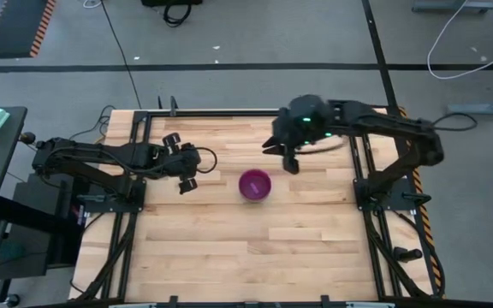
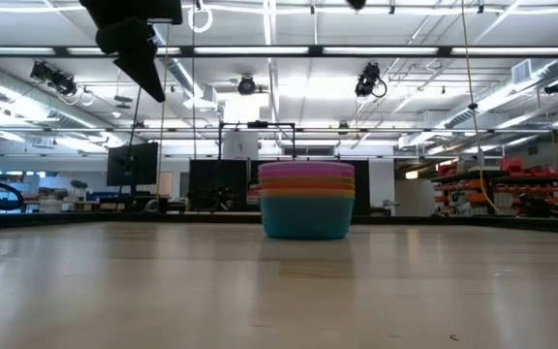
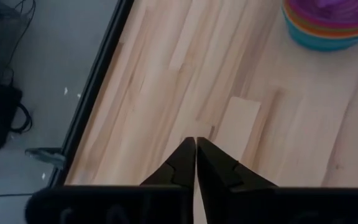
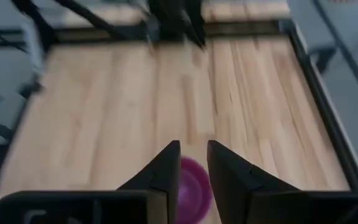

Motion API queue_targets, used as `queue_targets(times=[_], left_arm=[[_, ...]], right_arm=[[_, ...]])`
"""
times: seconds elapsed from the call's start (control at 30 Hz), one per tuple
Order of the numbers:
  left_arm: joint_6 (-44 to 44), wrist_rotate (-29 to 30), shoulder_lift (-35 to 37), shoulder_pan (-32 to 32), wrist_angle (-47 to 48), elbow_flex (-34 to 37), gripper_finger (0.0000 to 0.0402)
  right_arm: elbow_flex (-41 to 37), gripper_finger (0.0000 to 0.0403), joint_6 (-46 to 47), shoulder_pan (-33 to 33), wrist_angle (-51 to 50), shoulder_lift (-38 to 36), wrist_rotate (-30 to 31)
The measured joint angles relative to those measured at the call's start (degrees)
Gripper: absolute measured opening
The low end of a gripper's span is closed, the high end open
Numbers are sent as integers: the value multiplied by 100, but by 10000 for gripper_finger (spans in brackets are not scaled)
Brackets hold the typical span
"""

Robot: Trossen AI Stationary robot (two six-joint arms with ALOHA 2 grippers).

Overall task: Nest bowls inside each other
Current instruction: Return to Home Position

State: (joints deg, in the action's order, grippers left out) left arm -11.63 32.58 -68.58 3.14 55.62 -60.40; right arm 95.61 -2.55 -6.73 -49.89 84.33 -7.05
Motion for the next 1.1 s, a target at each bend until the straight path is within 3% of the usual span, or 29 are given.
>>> queue_targets(times=[0.43, 0.53, 0.63, 0.87, 1.1], left_arm=[[-9, -4, 0, 9, -88, 0, 14], [-123, -5, 0, 32, -120, 0, 19], [-265, -28, 0, 34, -318, 0, 25], [-36, -153, 0, 256, -1039, 0, 34], [1073, -1595, -1, 707, -2628, 0, 26]], right_arm=[[-317, 88, 264, 946, -83, -1137, 43], [-326, 88, 422, 1188, -478, -1255, 337], [-524, 88, 542, 1511, -154, -1372, 683], [-2035, 88, 688, 2179, 1503, -2145, 700], [-3853, 88, 977, 2873, 3258, -3360, 680]])
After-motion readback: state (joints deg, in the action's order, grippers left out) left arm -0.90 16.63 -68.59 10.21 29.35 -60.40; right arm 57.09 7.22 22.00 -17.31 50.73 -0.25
